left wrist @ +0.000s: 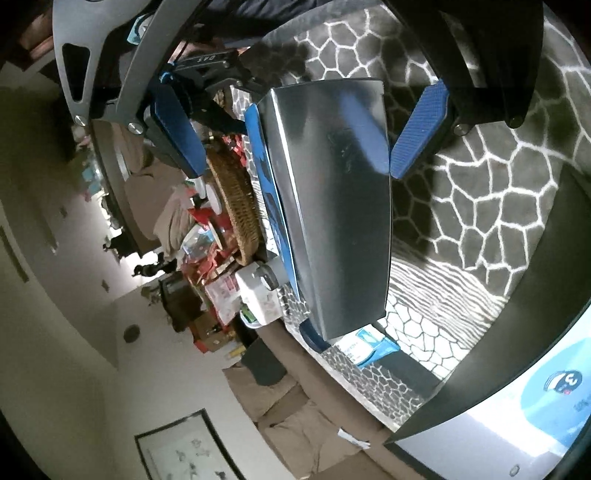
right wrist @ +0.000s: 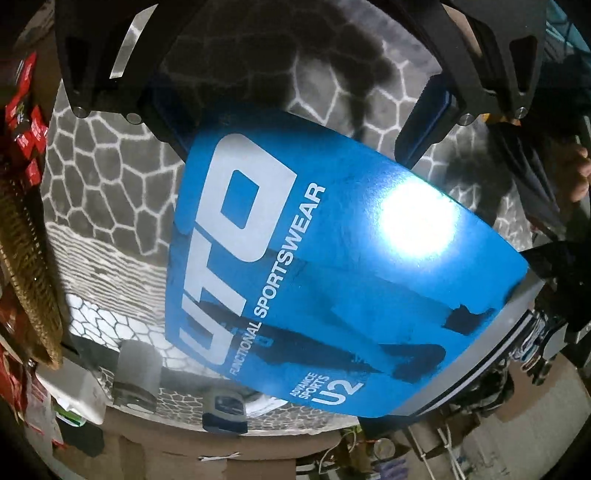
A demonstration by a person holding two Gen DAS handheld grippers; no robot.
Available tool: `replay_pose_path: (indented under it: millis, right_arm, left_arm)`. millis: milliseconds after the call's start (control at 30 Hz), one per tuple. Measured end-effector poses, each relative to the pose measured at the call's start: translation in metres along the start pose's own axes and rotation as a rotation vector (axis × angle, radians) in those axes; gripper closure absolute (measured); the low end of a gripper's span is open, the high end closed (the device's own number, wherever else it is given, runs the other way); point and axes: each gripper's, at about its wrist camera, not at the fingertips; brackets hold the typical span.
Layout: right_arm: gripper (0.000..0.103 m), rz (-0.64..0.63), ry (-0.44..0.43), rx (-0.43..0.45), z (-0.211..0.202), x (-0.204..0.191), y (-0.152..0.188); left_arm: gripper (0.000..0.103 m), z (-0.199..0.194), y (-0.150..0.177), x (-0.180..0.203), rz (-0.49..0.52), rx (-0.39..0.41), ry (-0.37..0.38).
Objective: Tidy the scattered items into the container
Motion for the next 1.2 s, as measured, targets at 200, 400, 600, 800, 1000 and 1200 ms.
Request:
replay_pose_path:
  millis: [200,400,600,800,1000,1200]
  right_arm:
    - [0.0,0.017,-0.01,0.003,0.006,0.001,0.001]
    - [0.0,0.041,-0.008,0.002,0.009,0.002,-0.002]
    - [0.0,0.038,0.018,0.008,0.01,0.004,-0.007]
    - [0.0,0.046,0.008,0.006,0.011,0.009,-0.009]
    - [0.0,0.162,-0.183,0.02,0.009,0.037,-0.005]
    - [0.0,0.187,-0.16,0.043,0.004,0.044,-0.007]
  left_arm:
    - [0.004,0.001,0.0,0.0,-0.002,0.007,-0.011]
    - [0.004,0.008,-0.003,0.004,0.02,0.005,-0.063]
    - [0.004,0.018,-0.009,0.008,0.054,-0.028,-0.127]
    - [0.003,0.024,-0.012,0.012,0.069,-0.053,-0.163]
    - [0.002,0.013,-0.024,0.025,0.03,-0.029,-0.025]
    - [0.002,0.029,-0.034,0.054,0.131,-0.041,-0.117]
Point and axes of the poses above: each gripper's, at about its wrist camera, not at the fingertips, and z roughly the way its jaws point, x to its right, y to its underside, and after that the axes turned 8 degrees about -x, right-handed
